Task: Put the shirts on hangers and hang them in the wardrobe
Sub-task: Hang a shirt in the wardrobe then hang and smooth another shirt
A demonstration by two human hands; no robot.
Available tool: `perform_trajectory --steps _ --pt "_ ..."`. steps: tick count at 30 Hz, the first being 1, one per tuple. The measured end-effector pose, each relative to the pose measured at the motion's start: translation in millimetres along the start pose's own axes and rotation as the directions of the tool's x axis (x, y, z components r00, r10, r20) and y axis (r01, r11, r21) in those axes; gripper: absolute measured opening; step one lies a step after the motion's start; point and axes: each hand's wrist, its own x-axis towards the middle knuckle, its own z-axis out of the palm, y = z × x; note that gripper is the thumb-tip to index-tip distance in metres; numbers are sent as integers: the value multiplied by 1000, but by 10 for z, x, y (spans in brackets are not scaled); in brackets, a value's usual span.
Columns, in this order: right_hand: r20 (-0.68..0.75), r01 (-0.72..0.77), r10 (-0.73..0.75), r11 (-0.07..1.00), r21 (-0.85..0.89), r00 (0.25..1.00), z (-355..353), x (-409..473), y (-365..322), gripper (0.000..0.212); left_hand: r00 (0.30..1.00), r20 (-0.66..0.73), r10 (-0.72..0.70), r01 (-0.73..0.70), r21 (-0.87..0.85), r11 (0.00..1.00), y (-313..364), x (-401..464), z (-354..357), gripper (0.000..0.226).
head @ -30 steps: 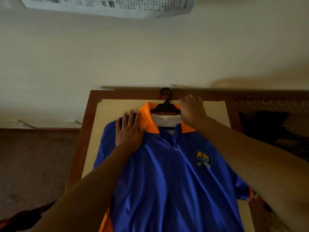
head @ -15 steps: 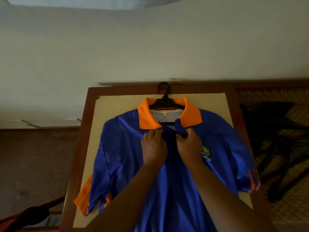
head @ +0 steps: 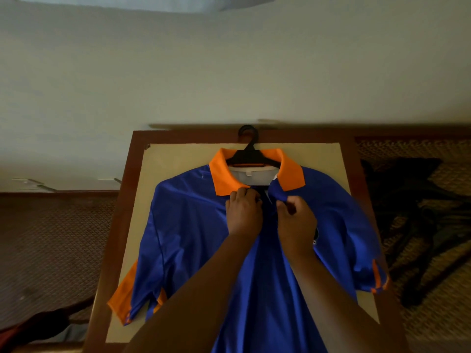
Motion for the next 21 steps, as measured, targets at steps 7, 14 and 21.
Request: perform_trajectory --steps 7,14,21 --pt "-36 156 -163 977 -148 986 -41 -83 -75 23 971 53 -231 233 -400 887 36 -147 -225 7" --pt "-11 189 -191 978 -82 982 52 -151 -131 7 908 164 -385 395 -640 660 145 -295 -321 7" --pt "158 -427 396 827 366 904 118 -103 -110 16 902 185 -390 407 -665 626 107 -320 -286 6"
